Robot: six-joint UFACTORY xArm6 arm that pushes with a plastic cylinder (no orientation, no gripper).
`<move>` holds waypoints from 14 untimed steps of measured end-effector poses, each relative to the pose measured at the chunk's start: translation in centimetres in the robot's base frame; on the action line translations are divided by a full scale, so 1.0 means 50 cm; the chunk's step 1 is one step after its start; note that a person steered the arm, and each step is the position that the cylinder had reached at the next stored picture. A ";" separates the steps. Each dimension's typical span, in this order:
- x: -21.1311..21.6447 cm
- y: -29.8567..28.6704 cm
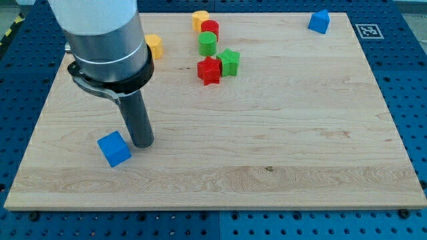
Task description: Slide blue cube towards the bottom left
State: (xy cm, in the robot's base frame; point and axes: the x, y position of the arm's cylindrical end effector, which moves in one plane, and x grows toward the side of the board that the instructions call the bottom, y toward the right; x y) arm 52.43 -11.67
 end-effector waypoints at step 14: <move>-0.003 -0.148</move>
State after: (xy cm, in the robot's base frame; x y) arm 52.29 -19.09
